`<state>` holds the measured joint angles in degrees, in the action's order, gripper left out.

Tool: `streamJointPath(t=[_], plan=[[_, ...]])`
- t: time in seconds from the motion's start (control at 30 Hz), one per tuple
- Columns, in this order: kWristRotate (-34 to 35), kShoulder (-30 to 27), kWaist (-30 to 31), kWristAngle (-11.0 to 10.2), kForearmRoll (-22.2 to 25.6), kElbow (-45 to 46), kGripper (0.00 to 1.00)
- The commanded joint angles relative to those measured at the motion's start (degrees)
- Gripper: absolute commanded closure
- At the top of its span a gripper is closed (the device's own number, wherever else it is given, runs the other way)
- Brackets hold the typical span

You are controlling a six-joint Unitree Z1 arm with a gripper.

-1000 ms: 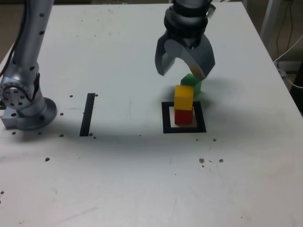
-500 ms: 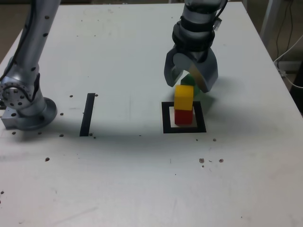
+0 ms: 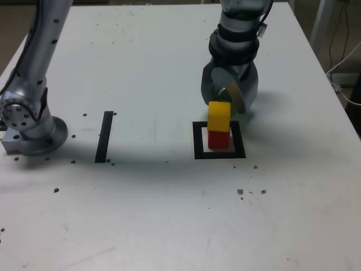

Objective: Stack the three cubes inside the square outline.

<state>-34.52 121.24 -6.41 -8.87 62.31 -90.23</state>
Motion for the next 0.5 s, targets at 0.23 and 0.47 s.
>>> streamJointPath(t=[0.23, 0.47], plan=[[0.86, -3.65, 1.18, 0.45, 6.47, -5.49, 0.92], [4.85, -6.23, 2.51, 1.29, 16.83, -11.33, 0.92]])
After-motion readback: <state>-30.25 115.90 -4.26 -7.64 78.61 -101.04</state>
